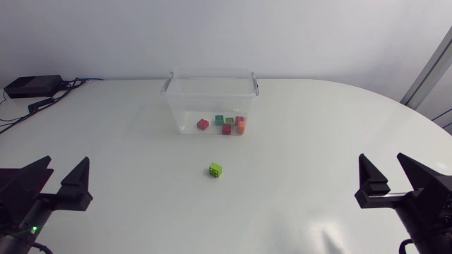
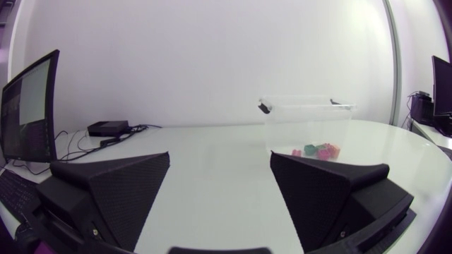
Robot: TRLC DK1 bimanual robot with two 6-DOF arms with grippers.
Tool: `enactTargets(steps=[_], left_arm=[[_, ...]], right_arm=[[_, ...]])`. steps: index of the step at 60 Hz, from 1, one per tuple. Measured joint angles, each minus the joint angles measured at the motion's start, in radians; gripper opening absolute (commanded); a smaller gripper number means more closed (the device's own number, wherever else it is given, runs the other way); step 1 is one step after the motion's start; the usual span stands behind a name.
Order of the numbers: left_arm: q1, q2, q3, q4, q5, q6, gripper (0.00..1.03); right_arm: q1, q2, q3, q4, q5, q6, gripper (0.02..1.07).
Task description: Place the duplo bricks in the container
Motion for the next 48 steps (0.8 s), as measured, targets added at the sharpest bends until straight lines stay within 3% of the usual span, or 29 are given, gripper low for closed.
enactTargets(steps=[8, 20, 32, 42, 48], left_arm=[[-0.026, 0.143, 0.09, -0.063, 0.014, 0.01, 1.0], [-0.068, 0.514, 0.396, -0.27, 0.051, 0.012, 1.0], [-0.269, 0.791, 0.536, -0.378, 0.059, 0.012, 1.0], [-0.426, 0.979, 0.6, -0.384, 0.04, 0.011, 1.0], [-0.522, 1.101, 0.635, -0.342, -0.031, 0.011, 1.0]], right_arm=[[0.0, 0.0, 0.0, 0.0, 0.0, 0.0, 1.02], [0.0, 0.0, 0.0, 0.0, 0.0, 0.0, 1.02], [0.0, 0.0, 0.0, 0.0, 0.0, 0.0, 1.02], [0.0, 0.0, 0.0, 0.0, 0.0, 0.0, 1.02], [0.0, 0.0, 0.0, 0.0, 0.0, 0.0, 1.02]])
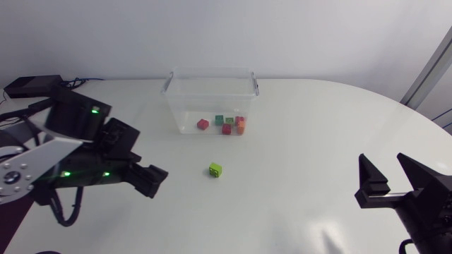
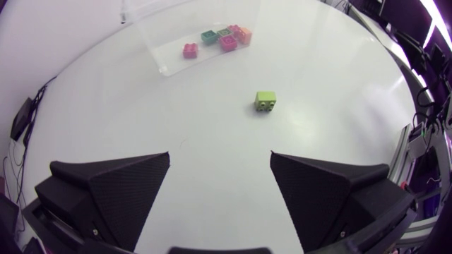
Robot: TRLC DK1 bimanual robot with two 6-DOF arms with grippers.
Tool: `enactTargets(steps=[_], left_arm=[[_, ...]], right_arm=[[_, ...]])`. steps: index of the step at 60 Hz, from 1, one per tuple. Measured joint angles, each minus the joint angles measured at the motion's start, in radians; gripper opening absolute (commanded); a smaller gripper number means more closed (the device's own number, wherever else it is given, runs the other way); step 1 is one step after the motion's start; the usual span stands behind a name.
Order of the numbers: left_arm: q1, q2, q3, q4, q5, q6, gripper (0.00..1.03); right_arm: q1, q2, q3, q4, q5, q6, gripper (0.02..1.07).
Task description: Place the duplo bricks in the container
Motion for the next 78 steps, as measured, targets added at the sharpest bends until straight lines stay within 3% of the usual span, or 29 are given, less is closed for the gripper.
enactTargets(steps=[5, 11, 33, 51, 78], left_arm=[[-0.066, 0.093, 0.019, 0.03, -0.056, -0.002, 1.0], [-0.119, 0.206, 0.058, 0.033, -0.066, -0.024, 1.0], [-0.198, 0.515, 0.283, 0.048, -0.079, -0.056, 1.0], [-0.206, 0.681, 0.444, 0.048, -0.08, -0.066, 0.99], [-0.211, 0.84, 0.555, 0.038, -0.084, -0.102, 0.93]], right_arm=[[0.0, 0.0, 0.0, 0.0, 0.0, 0.0, 1.02], [0.0, 0.0, 0.0, 0.0, 0.0, 0.0, 1.02], [0.0, 0.0, 0.0, 0.0, 0.0, 0.0, 1.02], [0.0, 0.0, 0.0, 0.0, 0.0, 0.0, 1.02], [0.0, 0.0, 0.0, 0.0, 0.0, 0.0, 1.02]])
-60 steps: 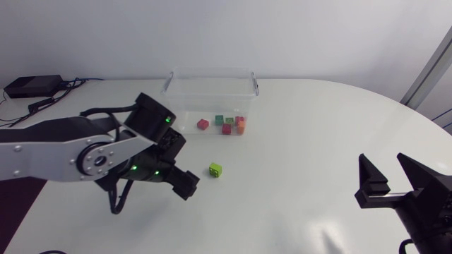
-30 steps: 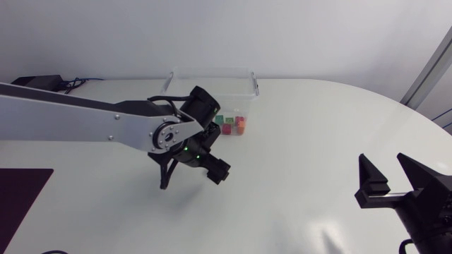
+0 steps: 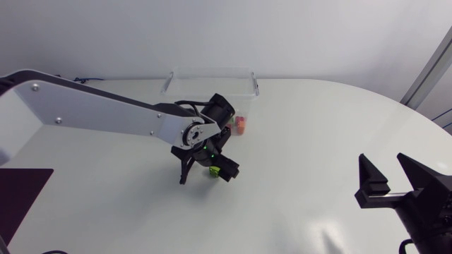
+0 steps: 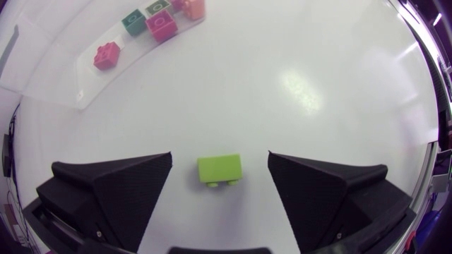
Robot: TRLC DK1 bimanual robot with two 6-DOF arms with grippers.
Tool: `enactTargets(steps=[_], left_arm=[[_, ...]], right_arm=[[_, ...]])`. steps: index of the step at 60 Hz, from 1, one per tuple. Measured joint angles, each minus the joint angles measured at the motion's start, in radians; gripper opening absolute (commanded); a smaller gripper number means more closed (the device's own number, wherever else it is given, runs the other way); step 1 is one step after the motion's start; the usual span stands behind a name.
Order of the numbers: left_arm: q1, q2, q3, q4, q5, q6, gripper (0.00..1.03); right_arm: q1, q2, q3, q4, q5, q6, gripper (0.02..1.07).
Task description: Place the duplo bricks in the container
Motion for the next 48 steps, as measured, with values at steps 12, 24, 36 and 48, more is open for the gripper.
enactTargets(steps=[12, 24, 36, 48], left_arm=[[0.008, 0.019, 0.017, -0.006, 0.0, 0.0, 0.88], [0.019, 0.02, 0.022, -0.036, -0.002, -0.003, 0.88], [0.019, 0.057, 0.089, -0.134, -0.002, -0.004, 0.86], [0.019, 0.084, 0.129, -0.167, 0.005, -0.003, 0.47]], right_arm=[[0.0, 0.0, 0.0, 0.0, 0.0, 0.0, 1.02], [0.0, 0.0, 0.0, 0.0, 0.0, 0.0, 1.02], [0.0, 0.0, 0.0, 0.0, 0.0, 0.0, 1.02], [0.0, 0.0, 0.0, 0.0, 0.0, 0.0, 1.02]])
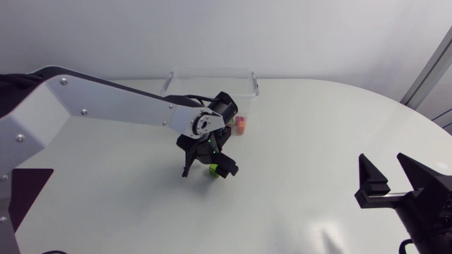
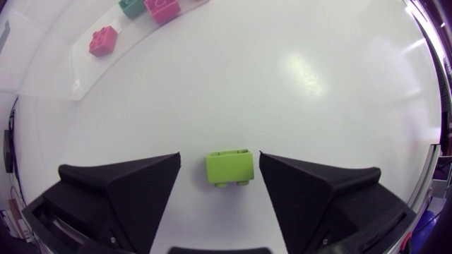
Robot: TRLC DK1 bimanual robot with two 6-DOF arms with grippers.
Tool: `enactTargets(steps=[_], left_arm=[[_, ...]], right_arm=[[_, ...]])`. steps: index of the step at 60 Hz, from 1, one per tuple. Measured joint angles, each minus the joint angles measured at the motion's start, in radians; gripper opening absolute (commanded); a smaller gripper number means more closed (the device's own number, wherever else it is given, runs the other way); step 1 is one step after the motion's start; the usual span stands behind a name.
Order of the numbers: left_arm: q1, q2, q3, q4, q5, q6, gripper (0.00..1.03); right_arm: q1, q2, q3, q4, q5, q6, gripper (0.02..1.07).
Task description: Place the duplo bricks in the container
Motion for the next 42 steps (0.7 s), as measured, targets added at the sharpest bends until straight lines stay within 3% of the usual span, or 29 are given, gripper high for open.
enactTargets(steps=[3, 11, 42], left_arm=[[0.0, 0.004, 0.002, 0.0, 0.01, 0.0, 0.39], [0.002, 0.018, 0.004, -0.007, 0.032, -0.003, 0.32], [0.013, -0.013, 0.007, -0.043, 0.042, -0.022, 0.29]], right_arm=[[0.0, 0.0, 0.0, 0.0, 0.0, 0.0, 1.02], [0.0, 0.0, 0.0, 0.0, 0.0, 0.0, 1.02], [0.0, 0.0, 0.0, 0.0, 0.0, 0.0, 1.02]])
